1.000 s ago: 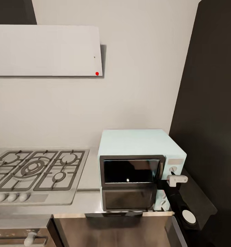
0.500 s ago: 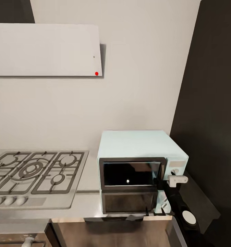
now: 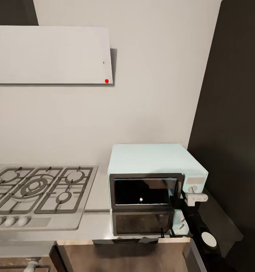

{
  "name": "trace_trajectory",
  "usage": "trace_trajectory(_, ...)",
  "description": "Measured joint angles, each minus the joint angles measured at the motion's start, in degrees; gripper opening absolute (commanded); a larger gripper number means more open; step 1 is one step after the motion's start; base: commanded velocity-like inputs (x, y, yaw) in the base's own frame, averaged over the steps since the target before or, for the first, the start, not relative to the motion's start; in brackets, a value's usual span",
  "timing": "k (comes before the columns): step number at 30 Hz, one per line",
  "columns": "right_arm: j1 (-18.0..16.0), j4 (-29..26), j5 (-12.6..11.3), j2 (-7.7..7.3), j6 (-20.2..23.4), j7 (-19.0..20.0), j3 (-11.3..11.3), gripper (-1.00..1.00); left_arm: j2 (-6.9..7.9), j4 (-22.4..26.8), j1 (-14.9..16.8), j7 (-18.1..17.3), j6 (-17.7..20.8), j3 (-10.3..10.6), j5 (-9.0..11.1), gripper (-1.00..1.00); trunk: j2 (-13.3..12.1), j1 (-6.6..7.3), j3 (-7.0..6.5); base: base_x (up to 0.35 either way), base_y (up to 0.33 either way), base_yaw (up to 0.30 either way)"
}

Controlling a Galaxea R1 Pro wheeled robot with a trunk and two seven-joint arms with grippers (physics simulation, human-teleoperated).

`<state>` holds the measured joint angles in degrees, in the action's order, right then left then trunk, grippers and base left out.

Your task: In the kitchen, take the popcorn bag from the countertop, put it into the microwave, and heat it until the popcorn is cooked so the cooked popcorn ends up inside the bag.

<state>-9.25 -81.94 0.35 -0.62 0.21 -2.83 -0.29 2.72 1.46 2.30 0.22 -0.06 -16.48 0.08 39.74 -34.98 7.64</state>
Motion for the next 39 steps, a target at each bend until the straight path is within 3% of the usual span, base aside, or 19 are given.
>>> trace_trajectory(39, -0.35, 0.38, -0.38, 0.05, -0.04, 0.92, 0.24, -1.00, -0.09, -0.06, 0.05, -0.01, -0.11, 0.07, 0.00, 1.00, -0.06, -0.05, -0.02, -0.085, 0.000, 0.000)
